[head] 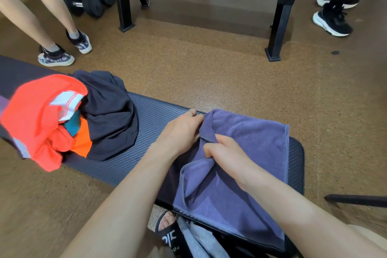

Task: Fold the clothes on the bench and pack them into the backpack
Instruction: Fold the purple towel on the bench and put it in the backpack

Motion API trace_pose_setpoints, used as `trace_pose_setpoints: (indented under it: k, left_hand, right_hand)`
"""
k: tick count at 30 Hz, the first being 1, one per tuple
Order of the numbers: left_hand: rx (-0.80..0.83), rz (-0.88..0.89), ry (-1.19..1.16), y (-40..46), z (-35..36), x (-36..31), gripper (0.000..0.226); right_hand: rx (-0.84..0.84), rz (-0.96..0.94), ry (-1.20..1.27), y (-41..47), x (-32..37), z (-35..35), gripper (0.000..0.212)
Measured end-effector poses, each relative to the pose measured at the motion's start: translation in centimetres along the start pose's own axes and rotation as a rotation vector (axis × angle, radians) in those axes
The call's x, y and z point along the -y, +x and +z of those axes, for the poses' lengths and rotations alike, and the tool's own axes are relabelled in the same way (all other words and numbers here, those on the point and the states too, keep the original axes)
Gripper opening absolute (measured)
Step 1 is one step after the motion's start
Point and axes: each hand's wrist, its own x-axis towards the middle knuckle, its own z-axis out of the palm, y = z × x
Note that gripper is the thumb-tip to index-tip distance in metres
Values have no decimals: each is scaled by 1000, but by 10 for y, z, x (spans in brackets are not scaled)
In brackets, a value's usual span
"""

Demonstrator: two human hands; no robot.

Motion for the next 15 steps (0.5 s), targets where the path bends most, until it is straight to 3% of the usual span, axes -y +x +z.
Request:
trace_pose_setpoints:
  k: [3,7,10,13,15]
  left_hand:
    - [-187,-50,-85,2,-10,17,15]
    - [-403,-475,-166,-3,-15,44,20]
    - [-363,-599,-286,-7,-14,42,23]
    - [-263,-545,-524,-7,-22,24,30]
    - [-154,-478,-499,-7,-24,14,32]
  right_hand:
    - [-1,3,12,0,-1,-1,28]
    - [36,-13,-2,-1,-1,-1,29]
    - [60,-14,-46,0,-1,2,26]
    - [70,-19,-85,2,-1,5,21]
    - [62,-38,-105,3,-2,7,19]
